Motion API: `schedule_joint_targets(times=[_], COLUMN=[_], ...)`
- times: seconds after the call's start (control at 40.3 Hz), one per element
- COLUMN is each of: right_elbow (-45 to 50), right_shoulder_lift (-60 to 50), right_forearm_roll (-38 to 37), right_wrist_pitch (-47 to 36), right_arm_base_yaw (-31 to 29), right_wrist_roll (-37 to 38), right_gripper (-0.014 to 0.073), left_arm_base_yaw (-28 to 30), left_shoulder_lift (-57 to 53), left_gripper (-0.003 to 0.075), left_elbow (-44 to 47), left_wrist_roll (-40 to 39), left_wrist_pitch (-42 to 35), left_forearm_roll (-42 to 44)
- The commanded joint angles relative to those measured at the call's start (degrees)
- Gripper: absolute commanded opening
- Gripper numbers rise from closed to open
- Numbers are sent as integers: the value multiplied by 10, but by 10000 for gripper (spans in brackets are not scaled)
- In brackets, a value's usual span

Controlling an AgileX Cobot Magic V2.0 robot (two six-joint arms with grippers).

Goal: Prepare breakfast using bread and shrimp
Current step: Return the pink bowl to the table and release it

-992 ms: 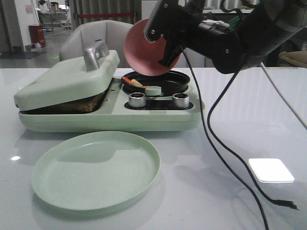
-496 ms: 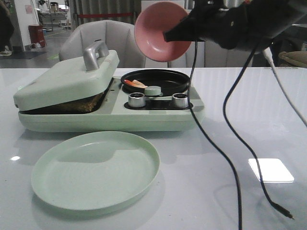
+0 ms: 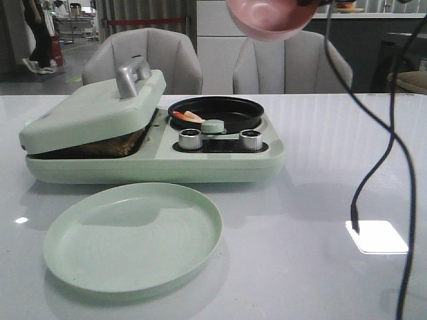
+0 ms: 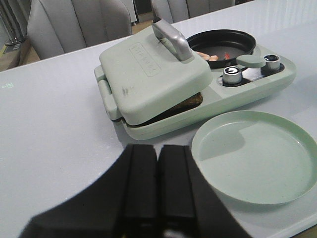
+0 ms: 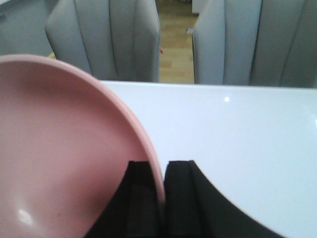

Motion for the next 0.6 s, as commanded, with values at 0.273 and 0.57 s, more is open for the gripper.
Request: schedule_joint_targets(times=[0.273, 0.57], right_elbow=[-21, 18], right_shoulder_lift=[-63, -63], right_forearm_roll=[8, 7], right_wrist_pitch=[270, 347], right_arm_base_yaw=[-117, -185], right_wrist_roll=[0, -1], right_gripper=[-32, -32], left_arm_base_yaw=[-4, -4], left_shoulder_lift=[5, 5], left_gripper=[32, 32], left_elbow=[-16, -16], left_wrist_roll=[-4, -4], left_wrist_pitch=[-48, -48], left_forearm_roll=[-11, -11])
